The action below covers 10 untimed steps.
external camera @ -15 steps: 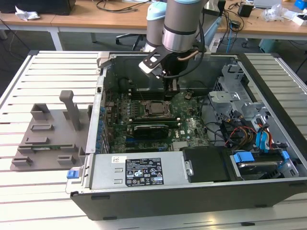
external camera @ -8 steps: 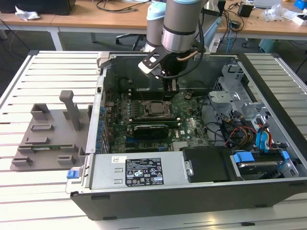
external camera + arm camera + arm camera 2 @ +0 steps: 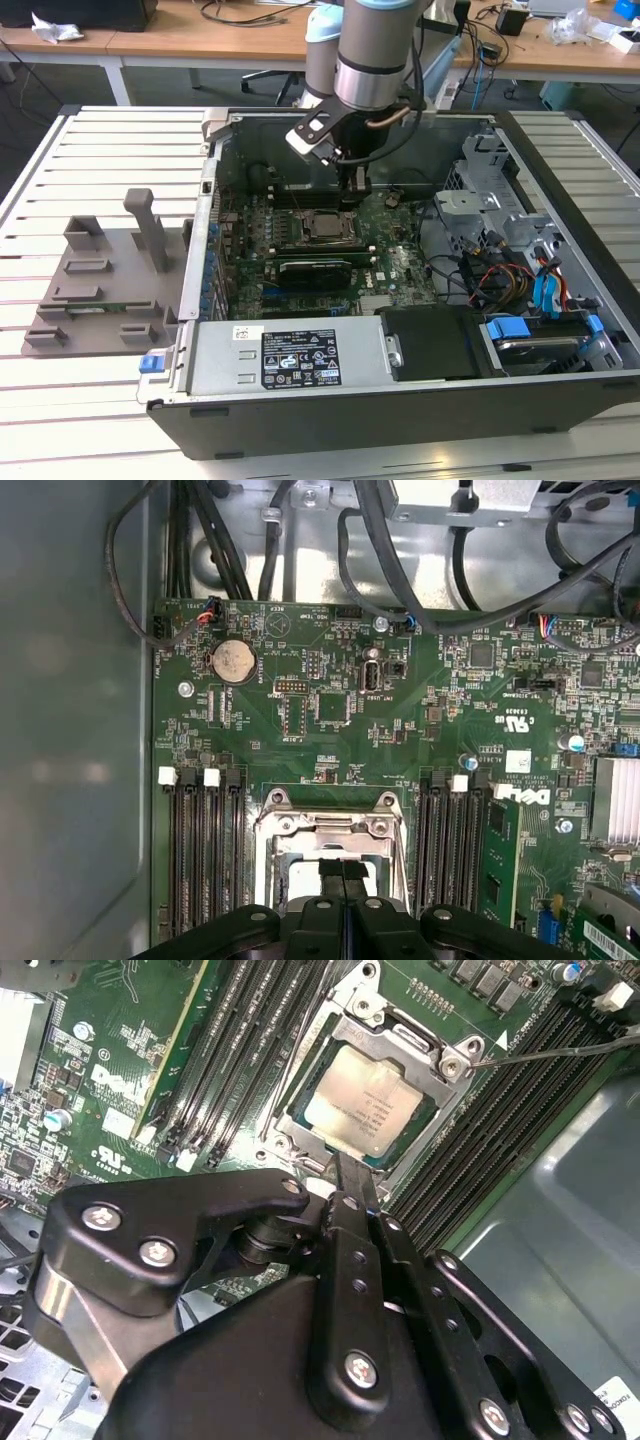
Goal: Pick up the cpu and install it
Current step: 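Close the cpu cover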
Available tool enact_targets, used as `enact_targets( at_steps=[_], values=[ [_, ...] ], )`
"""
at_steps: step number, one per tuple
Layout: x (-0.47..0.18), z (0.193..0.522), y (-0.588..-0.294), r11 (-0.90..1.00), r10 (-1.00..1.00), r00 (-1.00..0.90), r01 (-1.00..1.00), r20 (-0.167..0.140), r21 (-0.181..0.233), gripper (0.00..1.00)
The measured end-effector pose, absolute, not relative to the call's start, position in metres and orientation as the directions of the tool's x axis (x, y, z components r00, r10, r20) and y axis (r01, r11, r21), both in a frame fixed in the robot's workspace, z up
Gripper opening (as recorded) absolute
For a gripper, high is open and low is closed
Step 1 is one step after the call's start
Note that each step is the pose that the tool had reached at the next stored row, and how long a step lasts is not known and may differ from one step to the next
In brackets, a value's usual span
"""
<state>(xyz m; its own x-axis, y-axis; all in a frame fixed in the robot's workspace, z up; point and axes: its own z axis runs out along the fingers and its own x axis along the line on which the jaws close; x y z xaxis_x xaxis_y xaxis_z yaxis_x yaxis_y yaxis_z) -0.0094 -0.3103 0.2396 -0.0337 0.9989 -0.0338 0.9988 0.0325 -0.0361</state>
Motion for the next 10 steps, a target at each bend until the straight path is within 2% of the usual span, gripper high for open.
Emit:
enact_targets(
  at_steps=[10],
  values=[
    [-0.0122, 0.2385, -0.3103, 0.032, 0.999, -0.034, 0.999, -0.034, -0.036, 0.11]
  ],
)
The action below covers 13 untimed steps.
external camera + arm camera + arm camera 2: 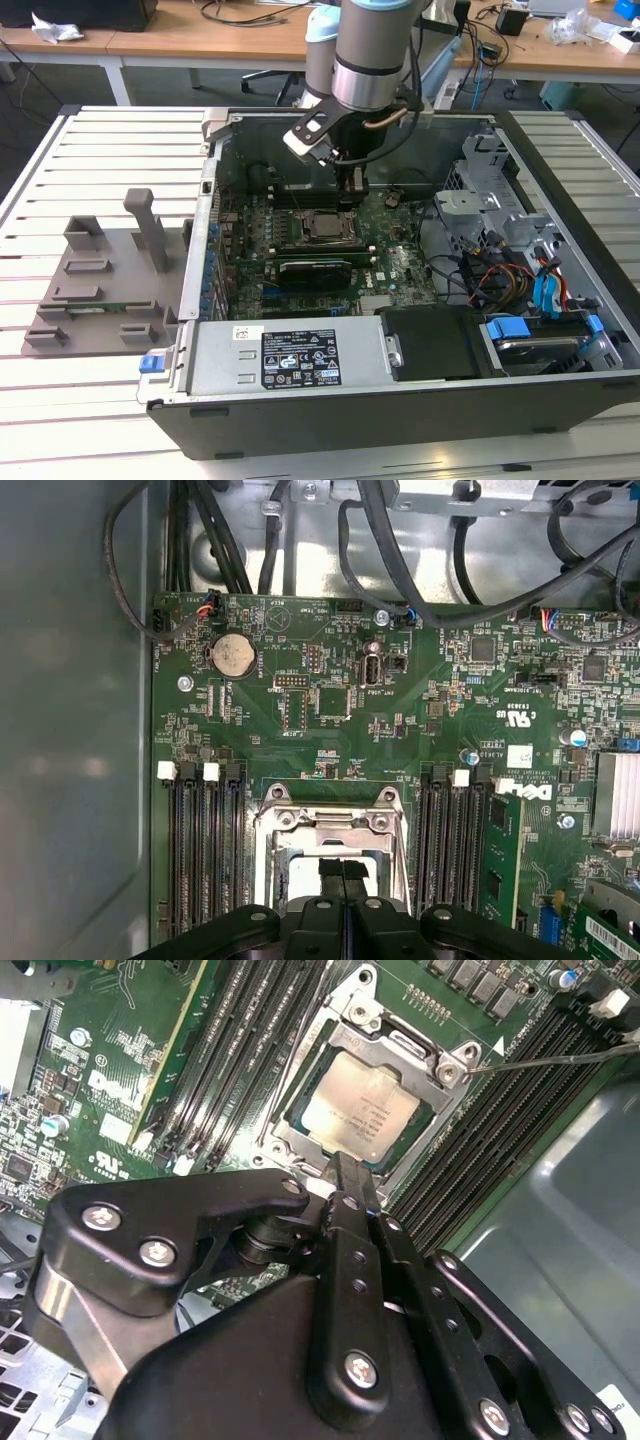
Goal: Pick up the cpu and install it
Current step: 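Close the cpu cover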
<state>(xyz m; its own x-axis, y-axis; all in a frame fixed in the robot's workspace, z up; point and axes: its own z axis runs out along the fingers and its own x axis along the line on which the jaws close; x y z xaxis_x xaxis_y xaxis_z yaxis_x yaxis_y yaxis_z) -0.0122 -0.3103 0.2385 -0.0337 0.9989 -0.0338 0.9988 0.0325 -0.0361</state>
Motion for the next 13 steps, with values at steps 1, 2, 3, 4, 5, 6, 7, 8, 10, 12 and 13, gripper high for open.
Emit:
enact_targets(
  at_steps=[1, 2, 3, 4, 5, 6, 7, 8, 10, 12, 13],
  values=[
    [-0.0124, 0.2384, -0.3103, 0.032, 0.999, -0.034, 0.999, -0.034, -0.036, 0.11],
    [-0.0126, 0.2383, -0.3103, 0.032, 0.999, -0.034, 0.999, -0.034, -0.036, 0.11],
    [-0.0128, 0.2382, -0.3103, 0.032, 0.999, -0.034, 0.999, -0.034, -0.036, 0.11],
    [-0.0131, 0.2381, -0.3103, 0.032, 0.999, -0.034, 0.999, -0.034, -0.036, 0.11],
    [-0.0133, 0.2380, -0.3103, 0.032, 0.999, -0.034, 0.999, -0.034, -0.036, 0.11],
    [-0.0136, 0.2380, -0.3103, 0.032, 0.999, -0.034, 0.999, -0.034, -0.036, 0.11],
    [-0.0139, 0.2378, -0.3103, 0.032, 0.999, -0.034, 0.999, -0.034, -0.036, 0.11],
    [-0.0145, 0.2377, -0.3103, 0.032, 0.999, -0.034, 0.999, -0.034, -0.036, 0.11],
    [-0.0156, 0.2373, -0.3103, 0.032, 0.999, -0.034, 0.999, -0.034, -0.036, 0.11],
    [-0.0171, 0.2351, -0.3103, 0.032, 0.999, -0.034, 0.999, -0.034, -0.036, 0.11],
    [-0.0182, 0.2324, -0.3103, 0.032, 0.999, -0.034, 0.999, -0.034, -0.036, 0.11]
  ],
)
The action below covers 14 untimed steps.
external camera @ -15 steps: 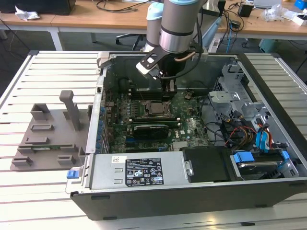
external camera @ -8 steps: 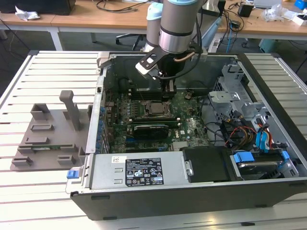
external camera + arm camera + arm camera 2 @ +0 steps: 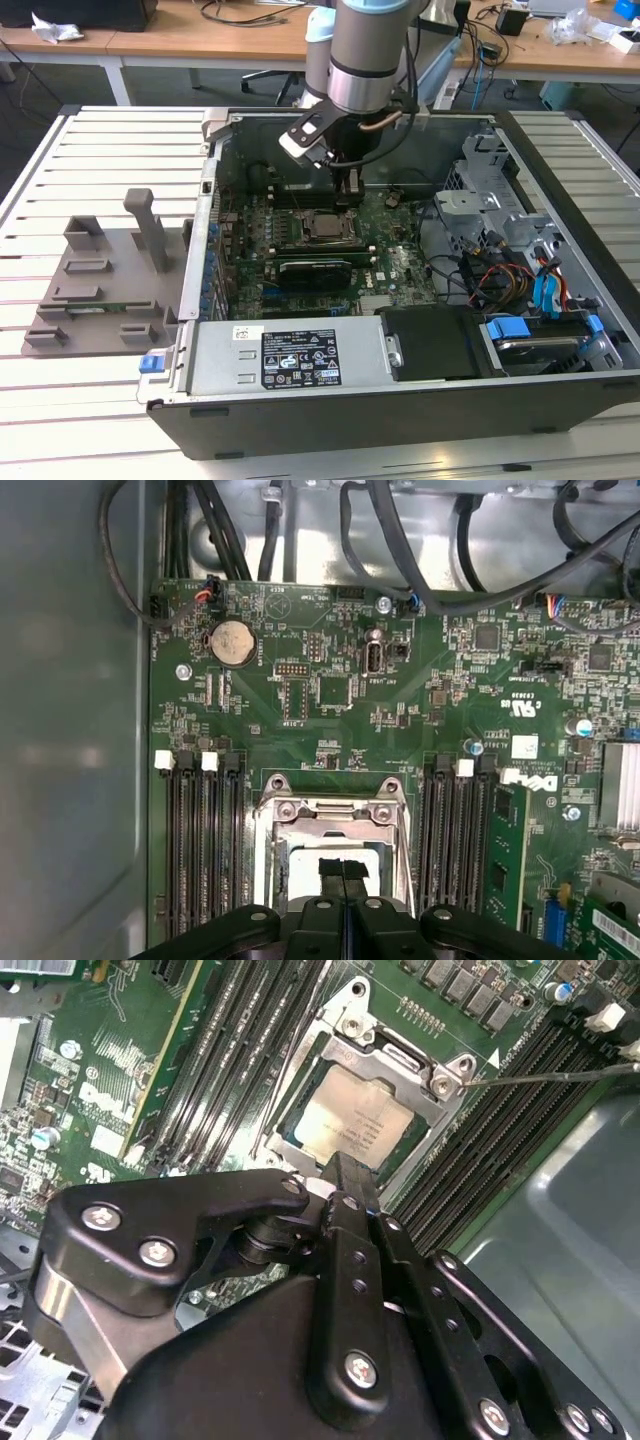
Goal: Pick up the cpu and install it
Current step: 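Close the cpu cover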
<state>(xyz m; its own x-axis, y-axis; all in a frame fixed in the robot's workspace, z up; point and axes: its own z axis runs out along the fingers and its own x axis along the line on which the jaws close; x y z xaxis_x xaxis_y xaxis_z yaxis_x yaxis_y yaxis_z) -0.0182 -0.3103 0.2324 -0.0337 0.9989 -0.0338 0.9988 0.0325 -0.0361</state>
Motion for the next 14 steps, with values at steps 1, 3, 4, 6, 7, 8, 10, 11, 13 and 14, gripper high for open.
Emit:
enact_targets(
  at_steps=[1, 3, 4, 6, 7, 8, 10, 11, 13, 14],
  values=[
    [-0.019, 0.231, -0.310, 0.032, 0.999, -0.034, 0.999, -0.034, -0.036, 0.11],
    [-0.023, 0.226, -0.310, 0.032, 0.999, -0.034, 0.999, -0.034, -0.036, 0.11],
    [-0.025, 0.224, -0.310, 0.032, 0.999, -0.034, 0.999, -0.034, -0.036, 0.11],
    [-0.029, 0.221, -0.310, 0.032, 0.999, -0.034, 0.999, -0.034, -0.036, 0.11],
    [-0.030, 0.220, -0.310, 0.032, 0.999, -0.034, 0.999, -0.034, -0.036, 0.11],
    [-0.031, 0.220, -0.310, 0.032, 0.999, -0.034, 0.999, -0.034, -0.036, 0.11],
    [-0.033, 0.219, -0.310, 0.032, 0.999, -0.034, 0.999, -0.034, -0.036, 0.11],
    [-0.034, 0.219, -0.310, 0.032, 0.999, -0.034, 0.999, -0.034, -0.036, 0.11],
    [-0.037, 0.218, -0.310, 0.032, 0.999, -0.034, 0.999, -0.034, -0.036, 0.11],
    [-0.039, 0.218, -0.310, 0.032, 0.999, -0.034, 0.999, -0.034, -0.036, 0.11]
  ],
)
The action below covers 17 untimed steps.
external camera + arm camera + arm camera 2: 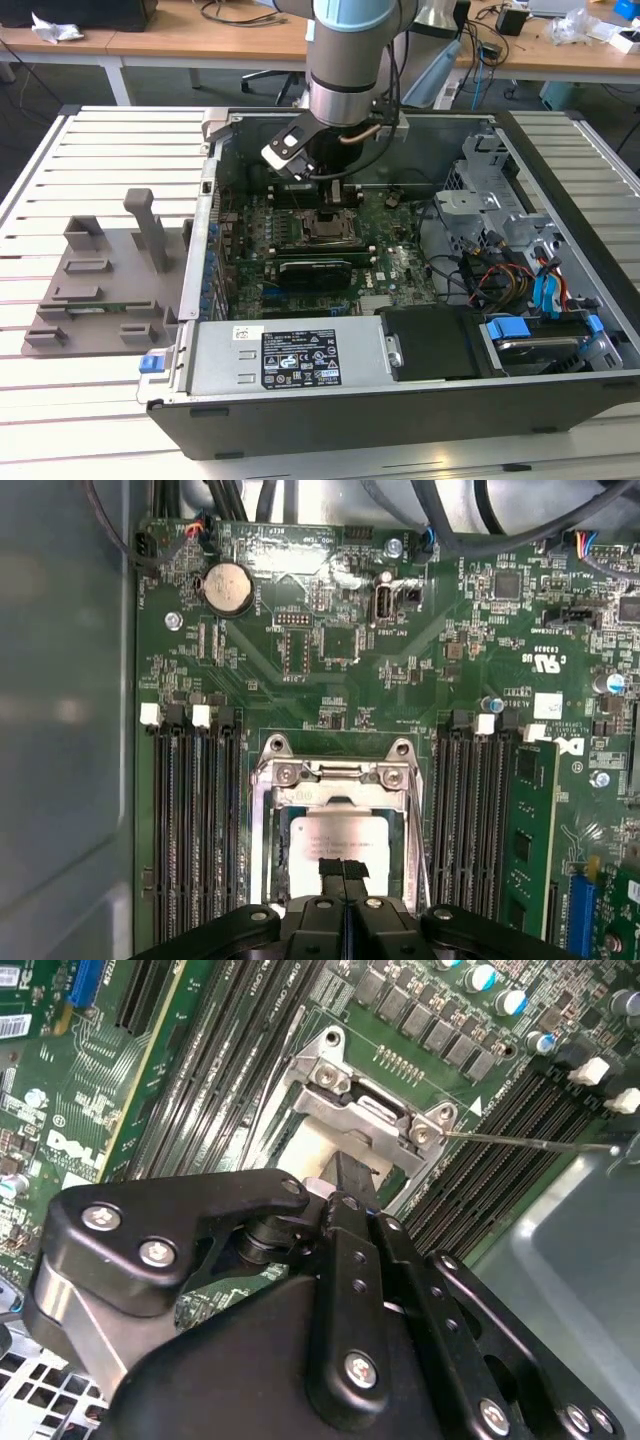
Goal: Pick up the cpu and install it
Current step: 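Close the cpu cover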
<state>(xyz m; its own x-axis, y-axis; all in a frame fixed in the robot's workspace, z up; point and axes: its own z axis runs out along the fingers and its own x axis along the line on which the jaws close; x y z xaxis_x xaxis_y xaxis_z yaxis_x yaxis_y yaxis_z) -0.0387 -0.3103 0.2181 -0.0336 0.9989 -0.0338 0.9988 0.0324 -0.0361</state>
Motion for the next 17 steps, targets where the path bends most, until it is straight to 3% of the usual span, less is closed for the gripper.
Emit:
enact_targets(
  at_steps=[17],
  values=[
    [-0.0476, 0.2161, -0.3103, 0.032, 0.999, -0.034, 0.999, -0.034, -0.036, 0.11]
  ],
)
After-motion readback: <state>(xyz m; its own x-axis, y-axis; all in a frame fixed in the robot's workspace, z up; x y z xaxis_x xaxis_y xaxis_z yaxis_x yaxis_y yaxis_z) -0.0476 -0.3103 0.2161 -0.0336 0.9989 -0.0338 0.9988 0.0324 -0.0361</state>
